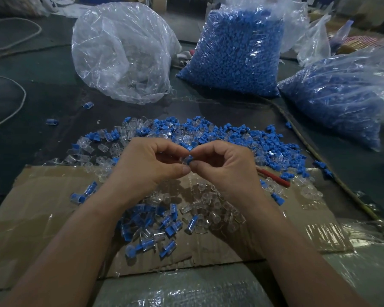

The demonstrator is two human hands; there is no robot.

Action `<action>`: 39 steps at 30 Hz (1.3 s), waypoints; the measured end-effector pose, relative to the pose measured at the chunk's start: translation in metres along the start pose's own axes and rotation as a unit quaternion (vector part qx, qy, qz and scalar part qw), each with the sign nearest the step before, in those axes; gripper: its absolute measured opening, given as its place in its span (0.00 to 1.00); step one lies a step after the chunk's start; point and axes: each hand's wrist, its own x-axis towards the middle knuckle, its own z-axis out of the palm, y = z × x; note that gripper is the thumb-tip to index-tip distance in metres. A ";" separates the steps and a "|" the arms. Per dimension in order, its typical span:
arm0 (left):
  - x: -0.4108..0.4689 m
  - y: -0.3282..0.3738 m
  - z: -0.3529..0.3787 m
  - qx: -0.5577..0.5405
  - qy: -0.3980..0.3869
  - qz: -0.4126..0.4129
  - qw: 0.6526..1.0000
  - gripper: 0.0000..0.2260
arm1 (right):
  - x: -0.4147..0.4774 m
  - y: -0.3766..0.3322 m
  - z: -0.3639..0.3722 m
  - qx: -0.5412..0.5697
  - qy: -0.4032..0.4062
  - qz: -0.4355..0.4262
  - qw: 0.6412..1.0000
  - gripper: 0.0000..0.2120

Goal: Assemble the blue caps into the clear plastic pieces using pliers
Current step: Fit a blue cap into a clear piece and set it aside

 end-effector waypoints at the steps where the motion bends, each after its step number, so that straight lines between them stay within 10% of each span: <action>1: 0.000 0.000 -0.001 -0.007 0.001 0.001 1.000 0.11 | 0.000 -0.001 0.000 0.010 -0.004 0.001 1.000 0.15; 39: -0.001 0.006 -0.003 -0.145 -0.003 -0.112 0.983 0.05 | -0.001 0.009 0.002 -0.004 -0.019 -0.095 0.995 0.15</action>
